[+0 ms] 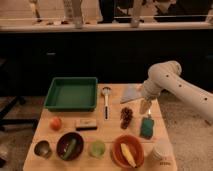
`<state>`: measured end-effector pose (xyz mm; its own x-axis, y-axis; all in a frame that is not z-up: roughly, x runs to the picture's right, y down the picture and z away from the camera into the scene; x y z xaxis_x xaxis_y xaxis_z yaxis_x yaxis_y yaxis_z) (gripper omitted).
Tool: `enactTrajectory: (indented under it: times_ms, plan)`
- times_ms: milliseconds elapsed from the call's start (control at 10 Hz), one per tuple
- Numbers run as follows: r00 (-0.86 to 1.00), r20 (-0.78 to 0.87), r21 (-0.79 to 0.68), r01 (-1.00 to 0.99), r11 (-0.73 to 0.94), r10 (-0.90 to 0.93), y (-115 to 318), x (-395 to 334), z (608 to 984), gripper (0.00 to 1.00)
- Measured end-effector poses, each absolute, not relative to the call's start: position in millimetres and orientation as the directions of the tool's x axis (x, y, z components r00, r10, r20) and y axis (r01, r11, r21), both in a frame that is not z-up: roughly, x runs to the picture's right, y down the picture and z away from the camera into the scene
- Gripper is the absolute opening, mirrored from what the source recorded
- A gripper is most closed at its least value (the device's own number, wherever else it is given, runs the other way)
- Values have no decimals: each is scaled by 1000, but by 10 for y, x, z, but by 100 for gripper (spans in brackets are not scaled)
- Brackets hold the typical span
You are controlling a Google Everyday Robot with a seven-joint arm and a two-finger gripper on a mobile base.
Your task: Place towel in tray
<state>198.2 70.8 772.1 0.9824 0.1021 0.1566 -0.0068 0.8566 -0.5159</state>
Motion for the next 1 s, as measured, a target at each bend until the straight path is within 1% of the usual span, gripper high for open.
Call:
enactTrajectory:
  times_ms: [500,1000]
  plan:
    - [982,158,-518,-10,855,107,723,2002,7726,80]
    - [946,269,-482,-29,876,179,684,2035,7822,80]
